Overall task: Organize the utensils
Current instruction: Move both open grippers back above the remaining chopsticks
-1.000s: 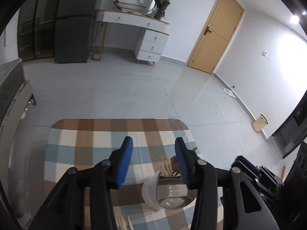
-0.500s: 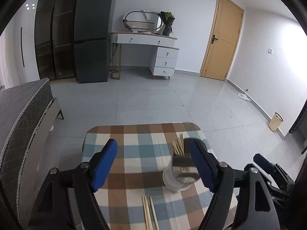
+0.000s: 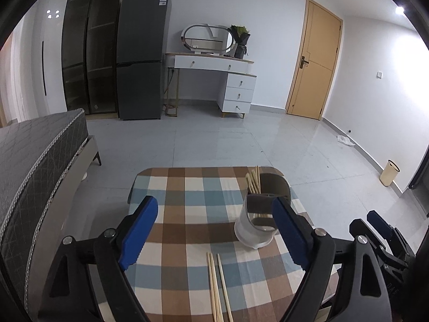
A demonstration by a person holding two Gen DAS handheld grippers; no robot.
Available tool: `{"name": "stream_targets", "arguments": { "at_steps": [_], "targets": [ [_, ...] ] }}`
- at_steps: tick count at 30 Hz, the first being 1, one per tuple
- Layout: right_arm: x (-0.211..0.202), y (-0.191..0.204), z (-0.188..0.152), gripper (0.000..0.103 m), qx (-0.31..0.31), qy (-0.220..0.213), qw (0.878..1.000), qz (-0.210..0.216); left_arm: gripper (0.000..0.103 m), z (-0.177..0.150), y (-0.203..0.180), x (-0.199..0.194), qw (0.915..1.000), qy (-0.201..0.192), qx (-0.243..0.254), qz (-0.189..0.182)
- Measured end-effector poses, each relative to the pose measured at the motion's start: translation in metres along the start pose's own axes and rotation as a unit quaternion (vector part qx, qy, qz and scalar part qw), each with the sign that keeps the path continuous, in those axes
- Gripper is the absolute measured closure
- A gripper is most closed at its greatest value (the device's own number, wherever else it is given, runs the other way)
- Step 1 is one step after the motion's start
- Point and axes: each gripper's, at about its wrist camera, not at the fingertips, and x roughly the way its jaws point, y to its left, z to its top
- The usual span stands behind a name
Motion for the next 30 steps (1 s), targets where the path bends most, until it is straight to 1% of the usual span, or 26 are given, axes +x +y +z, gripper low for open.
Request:
{"name": "stream_targets", "arguments": {
  "at_steps": [3, 5, 11, 16, 19, 22, 25, 30],
  "targets": [
    [-0.004, 0.004, -0.011, 0.009, -0.003, -0.005, 1.0, -0.005, 0.019, -0.012, 0.004, -0.001, 0.9999, -0.009, -0.005, 0.011],
    [-0.005, 0.006, -0.018, 0.008, -0.005, -0.006, 1.0, -0.006, 0.019, -0.019, 0.007, -0.002, 0.9998, -0.016, -0.009, 0.011],
    [-0.005, 0.015, -0.042, 0.005, -0.026, 0.0, 1.0, -0.006, 0.019, -0.039, 0.013, 0.005, 0.9997, -0.01, -0.016, 0.013],
    [0.002, 0.018, -0.059, 0.004, -0.039, 0.009, 0.999, -0.012, 0.019, -0.051, 0.011, 0.014, 0.9998, -0.003, -0.008, 0.017],
    [0.009, 0.018, -0.066, 0.004, -0.041, 0.026, 0.999, -0.02, 0.019, -0.059, 0.013, 0.021, 0.9997, 0.004, -0.009, 0.021],
    [0.018, 0.015, -0.073, 0.004, -0.035, 0.048, 0.998, -0.017, 0.019, -0.066, 0.017, 0.029, 0.9995, 0.015, -0.015, 0.024],
    [0.028, 0.014, -0.08, 0.004, -0.028, 0.074, 0.997, -0.018, 0.019, -0.07, 0.022, 0.032, 0.9987, 0.006, -0.03, 0.041],
    [0.045, 0.012, -0.091, 0.004, -0.019, 0.109, 0.993, -0.031, 0.019, -0.077, 0.028, 0.049, 0.9982, 0.03, -0.035, 0.04]
  ]
}}
